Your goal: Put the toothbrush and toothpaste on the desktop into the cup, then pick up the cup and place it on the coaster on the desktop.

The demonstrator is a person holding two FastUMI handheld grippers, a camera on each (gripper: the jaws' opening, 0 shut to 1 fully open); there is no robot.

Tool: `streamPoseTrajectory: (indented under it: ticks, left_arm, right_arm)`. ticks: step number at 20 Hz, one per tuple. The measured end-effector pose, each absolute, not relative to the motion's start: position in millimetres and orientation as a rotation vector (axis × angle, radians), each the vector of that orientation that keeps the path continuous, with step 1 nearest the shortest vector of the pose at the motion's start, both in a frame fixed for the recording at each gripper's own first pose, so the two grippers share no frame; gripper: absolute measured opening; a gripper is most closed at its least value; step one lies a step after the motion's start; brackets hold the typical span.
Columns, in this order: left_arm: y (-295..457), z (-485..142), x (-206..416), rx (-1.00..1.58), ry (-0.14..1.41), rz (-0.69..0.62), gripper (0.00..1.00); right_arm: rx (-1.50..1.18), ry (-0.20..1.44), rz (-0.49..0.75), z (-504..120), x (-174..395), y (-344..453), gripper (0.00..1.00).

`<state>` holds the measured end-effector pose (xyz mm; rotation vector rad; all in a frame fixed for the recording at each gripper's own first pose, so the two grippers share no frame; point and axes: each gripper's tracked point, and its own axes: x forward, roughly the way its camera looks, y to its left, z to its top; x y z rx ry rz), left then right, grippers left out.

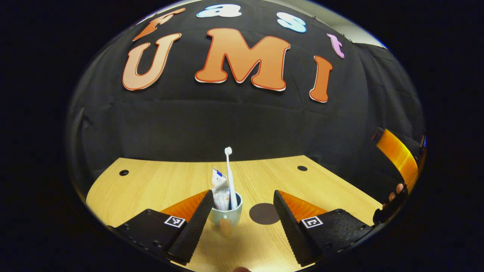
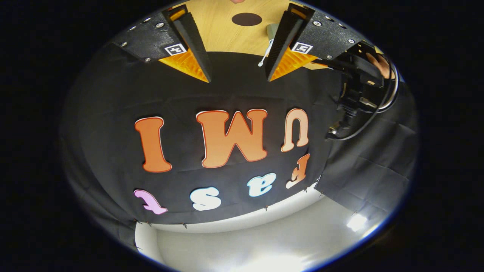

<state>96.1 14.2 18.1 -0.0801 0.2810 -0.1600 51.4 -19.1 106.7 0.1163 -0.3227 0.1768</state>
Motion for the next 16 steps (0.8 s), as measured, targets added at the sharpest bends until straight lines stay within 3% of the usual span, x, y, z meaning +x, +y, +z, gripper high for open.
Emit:
streamPoseTrajectory:
  ticks: [2,3,4,10,16]
  left_arm:
    - [11,9,102,-0.079,0.338,-0.151,0.95]
    - [11,3,104,-0.073,0.365,-0.143,0.95]
    - [13,-3,105,-0.069,0.398,-0.126,0.95]
    - [34,-58,115,0.040,0.667,-0.047,0.95]
    - [50,-89,130,0.048,0.799,-0.015,0.93]
  right_arm:
    - [0.122,-0.301,0.181,99,40,-27,0.88]
    - [0.124,-0.290,0.187,96,35,-29,0.94]
    - [0.122,-0.281,0.185,94,32,-33,0.90]
    - [0.111,-0.255,0.163,84,16,-50,0.95]
    - [0.098,-0.208,0.172,65,9,-48,0.95]
